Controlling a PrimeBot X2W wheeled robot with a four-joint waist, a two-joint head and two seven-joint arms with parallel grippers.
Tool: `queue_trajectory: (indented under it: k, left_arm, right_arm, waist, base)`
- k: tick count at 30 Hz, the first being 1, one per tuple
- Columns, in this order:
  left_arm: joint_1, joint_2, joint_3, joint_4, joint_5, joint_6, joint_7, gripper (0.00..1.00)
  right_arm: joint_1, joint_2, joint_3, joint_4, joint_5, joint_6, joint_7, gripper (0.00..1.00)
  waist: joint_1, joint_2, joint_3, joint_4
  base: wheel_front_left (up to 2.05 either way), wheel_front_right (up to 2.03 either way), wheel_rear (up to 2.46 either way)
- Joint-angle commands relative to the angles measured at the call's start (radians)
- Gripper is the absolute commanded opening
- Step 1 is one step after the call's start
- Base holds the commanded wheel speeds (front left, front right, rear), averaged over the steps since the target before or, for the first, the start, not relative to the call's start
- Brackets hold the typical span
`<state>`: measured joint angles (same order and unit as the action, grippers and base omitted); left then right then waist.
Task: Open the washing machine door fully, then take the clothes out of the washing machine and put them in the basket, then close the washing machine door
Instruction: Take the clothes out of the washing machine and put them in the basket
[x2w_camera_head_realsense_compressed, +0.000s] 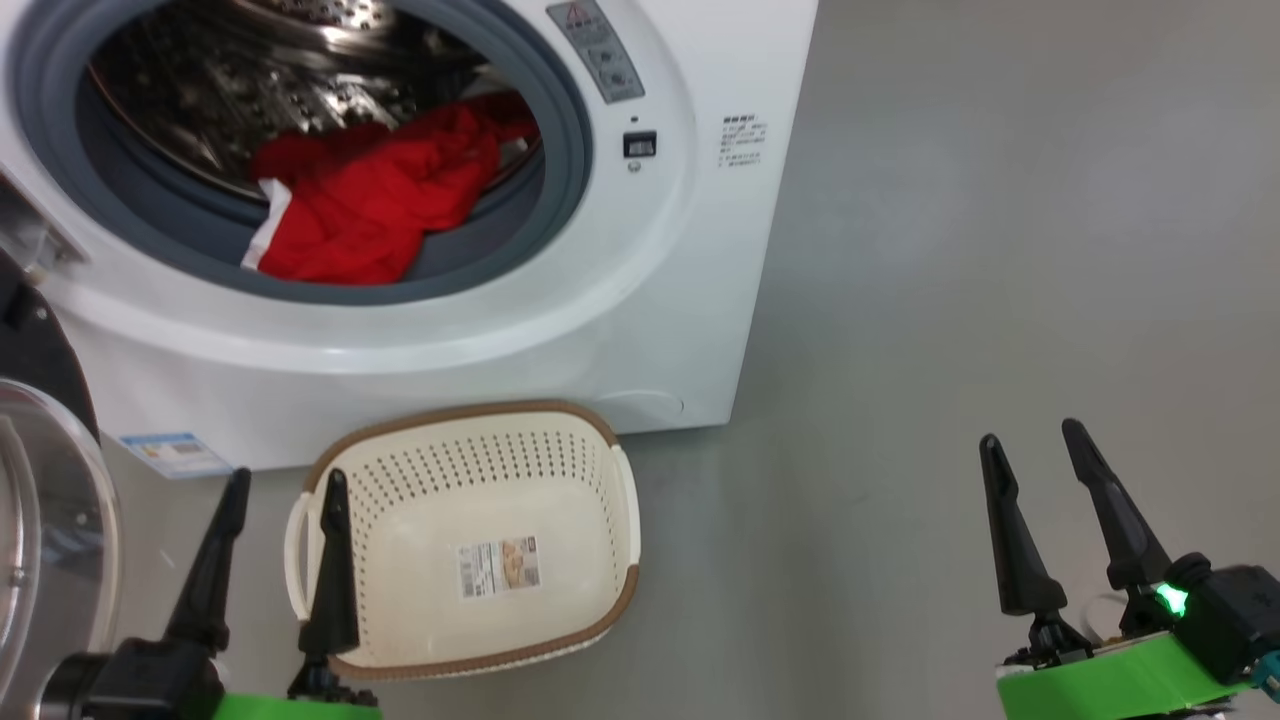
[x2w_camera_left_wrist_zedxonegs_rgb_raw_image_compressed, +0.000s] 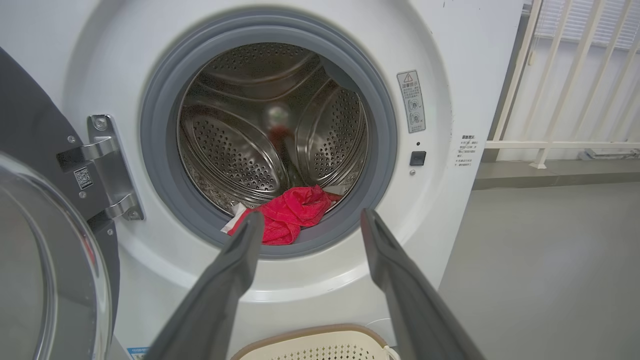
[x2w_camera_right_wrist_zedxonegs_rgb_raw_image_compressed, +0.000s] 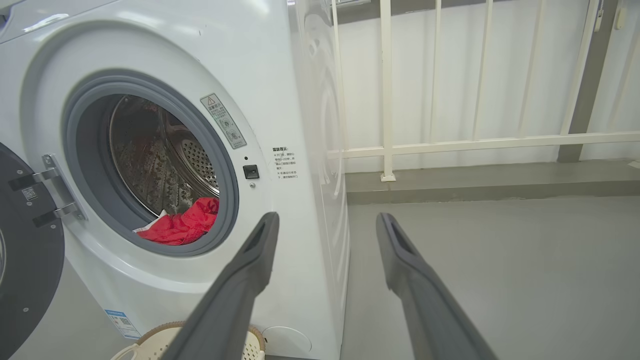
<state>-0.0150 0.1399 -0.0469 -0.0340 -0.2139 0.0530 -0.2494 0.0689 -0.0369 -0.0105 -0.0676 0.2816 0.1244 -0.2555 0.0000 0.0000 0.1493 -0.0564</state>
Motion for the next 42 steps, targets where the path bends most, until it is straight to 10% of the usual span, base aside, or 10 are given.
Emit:
queue_trajectory:
  k: [1, 42]
  left_arm:
    - [-0.048, 0.010, 0.039, -0.029, -0.009, 0.006, -0.009, 1.00]
    - [-0.627, 0.155, 0.100, 0.254, -0.047, -0.019, 0.087, 1.00]
  right_arm:
    - [-0.047, -0.013, 0.031, -0.030, 0.000, 0.006, -0.006, 1.00]
    - [-0.187, -0.013, 0.070, -0.042, 0.026, 0.006, -0.006, 1.00]
  waist:
    - [0.0000, 0.0000, 0.060, 0.010]
    - [0.0000, 0.0000, 0.370, -0.072]
  base:
    - [0.00, 0.00, 0.00]
    - [0.00, 0.00, 0.00]
